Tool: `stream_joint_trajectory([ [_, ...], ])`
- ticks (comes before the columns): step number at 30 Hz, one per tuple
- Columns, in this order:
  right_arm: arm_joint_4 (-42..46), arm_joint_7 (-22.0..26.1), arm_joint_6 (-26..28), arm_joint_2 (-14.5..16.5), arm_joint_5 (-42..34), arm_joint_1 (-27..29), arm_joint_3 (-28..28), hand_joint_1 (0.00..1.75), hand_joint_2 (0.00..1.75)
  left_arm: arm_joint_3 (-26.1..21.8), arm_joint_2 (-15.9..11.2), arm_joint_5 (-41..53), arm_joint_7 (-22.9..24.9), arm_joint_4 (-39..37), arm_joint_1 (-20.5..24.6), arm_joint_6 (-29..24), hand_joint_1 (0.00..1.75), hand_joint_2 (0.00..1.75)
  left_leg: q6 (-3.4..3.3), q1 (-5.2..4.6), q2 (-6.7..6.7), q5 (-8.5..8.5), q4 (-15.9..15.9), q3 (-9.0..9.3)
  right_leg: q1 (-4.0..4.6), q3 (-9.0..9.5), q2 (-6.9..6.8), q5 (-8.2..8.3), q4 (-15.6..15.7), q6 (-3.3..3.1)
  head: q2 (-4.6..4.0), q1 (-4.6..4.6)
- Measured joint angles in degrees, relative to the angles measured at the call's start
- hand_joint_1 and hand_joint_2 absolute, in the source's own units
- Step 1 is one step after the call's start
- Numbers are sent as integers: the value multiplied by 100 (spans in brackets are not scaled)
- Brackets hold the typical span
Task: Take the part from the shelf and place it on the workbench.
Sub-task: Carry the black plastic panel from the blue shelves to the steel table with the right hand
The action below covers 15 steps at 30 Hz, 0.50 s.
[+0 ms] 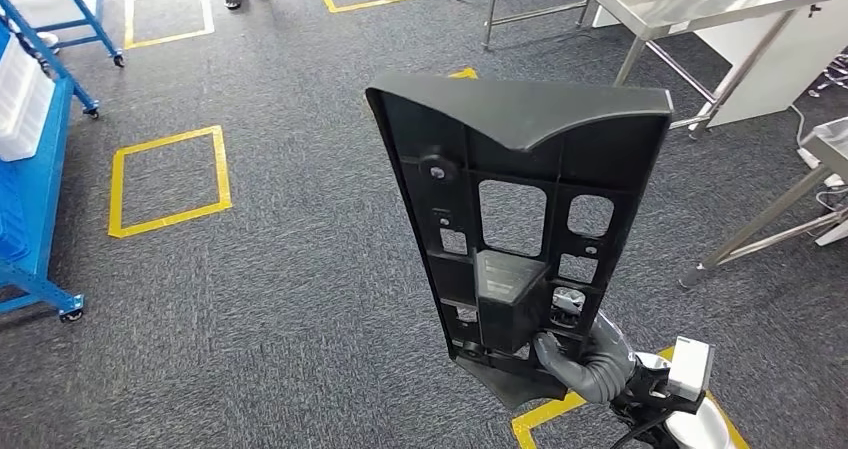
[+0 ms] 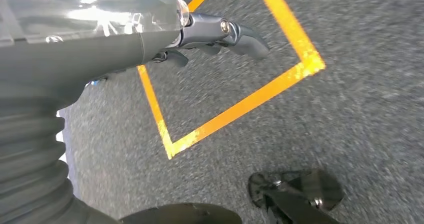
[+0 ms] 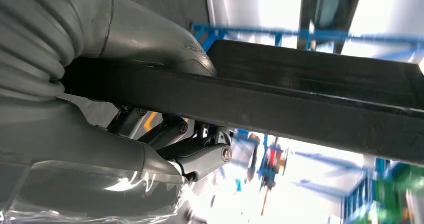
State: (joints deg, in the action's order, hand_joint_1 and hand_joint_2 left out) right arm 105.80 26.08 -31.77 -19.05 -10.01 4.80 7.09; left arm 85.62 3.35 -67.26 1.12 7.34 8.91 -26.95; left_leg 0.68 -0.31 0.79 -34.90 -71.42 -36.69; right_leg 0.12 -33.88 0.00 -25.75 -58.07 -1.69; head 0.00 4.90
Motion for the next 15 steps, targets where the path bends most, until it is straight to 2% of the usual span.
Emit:
stream_joint_trajectory([
  [1, 31, -4, 57, 2, 35, 49, -1, 175, 175, 14, -1, 26, 43, 0, 23, 11, 0, 175, 5, 0, -14, -51, -231, -111, 5, 2, 73, -5, -9, -6, 0, 0],
  [2, 85, -8, 110, 4, 74, 113, -4, 175, 175, 28, -2, 43, 81, 0, 41, 16, 0, 175, 5, 0, -21, 14, -263, -131, 8, 5, 152, -13, -24, -6, 0, 0],
  [3, 157, -13, 150, 5, 112, 179, -9, 175, 175, 39, -2, 50, 112, 0, 47, 22, 0, 175, 1, 5, -37, 184, -74, -51, 6, 10, 236, -24, -43, -1, 0, 0],
  [4, 235, -19, 174, 9, 143, 238, -15, 175, 175, 45, -3, 49, 125, 0, 42, 29, 0, 175, -8, 14, -89, 413, 280, 101, 0, 16, 325, -39, -64, 9, 0, 0],
  [5, 300, -25, 187, 14, 161, 283, -19, 175, 175, 48, -4, 47, 121, 0, 32, 40, 0, 175, -19, 26, -214, 582, 634, 255, -3, 15, 410, -54, -85, 27, 0, 0],
  [6, 346, -30, 189, 21, 171, 304, -22, 175, 175, 51, -4, 48, 102, 0, 25, 54, 0, 175, -31, 46, -346, 679, 953, 390, -7, -2, 492, -63, -113, 50, 0, 0],
  [8, 380, -33, 166, 47, 177, 319, -26, 175, 175, 69, -3, 53, 51, 0, 23, 73, 0, 175, -67, 52, -508, 670, 1205, 494, -29, -59, 629, -48, -131, 118, 0, 1],
  [10, 372, -29, 124, 79, 175, 321, -31, 175, 175, 89, 1, 61, 14, 0, 33, 77, 0, 175, -129, 44, -423, 681, 1271, 521, -52, -96, 734, -18, -110, 191, 0, 1],
  [11, 361, -27, 100, 93, 175, 316, -33, 175, 175, 96, 4, 67, 0, 0, 35, 74, 0, 175, -169, 49, -361, 700, 1311, 544, -43, -114, 647, -35, -139, 218, 0, 0],
  [12, 349, -25, 83, 107, 176, 299, -33, 175, 175, 103, 7, 78, -10, 0, 33, 67, 0, 175, -205, 57, -294, 722, 1354, 566, -37, -173, 502, -103, -253, 241, 0, -1],
  [14, 323, -33, 69, 146, 180, 256, -33, 175, 175, 124, 6, 102, -23, 0, 17, 33, 0, 175, -250, 52, -148, 739, 1406, 599, -42, -467, 140, -394, -833, 285, 0, -1],
  [15, 311, -47, 72, 174, 182, 243, -33, 175, 175, 133, 2, 99, -32, 0, 7, 10, 0, 175, -257, 43, -78, 732, 1407, 602, -60, -668, 69, -547, -1209, 306, 0, 0],
])
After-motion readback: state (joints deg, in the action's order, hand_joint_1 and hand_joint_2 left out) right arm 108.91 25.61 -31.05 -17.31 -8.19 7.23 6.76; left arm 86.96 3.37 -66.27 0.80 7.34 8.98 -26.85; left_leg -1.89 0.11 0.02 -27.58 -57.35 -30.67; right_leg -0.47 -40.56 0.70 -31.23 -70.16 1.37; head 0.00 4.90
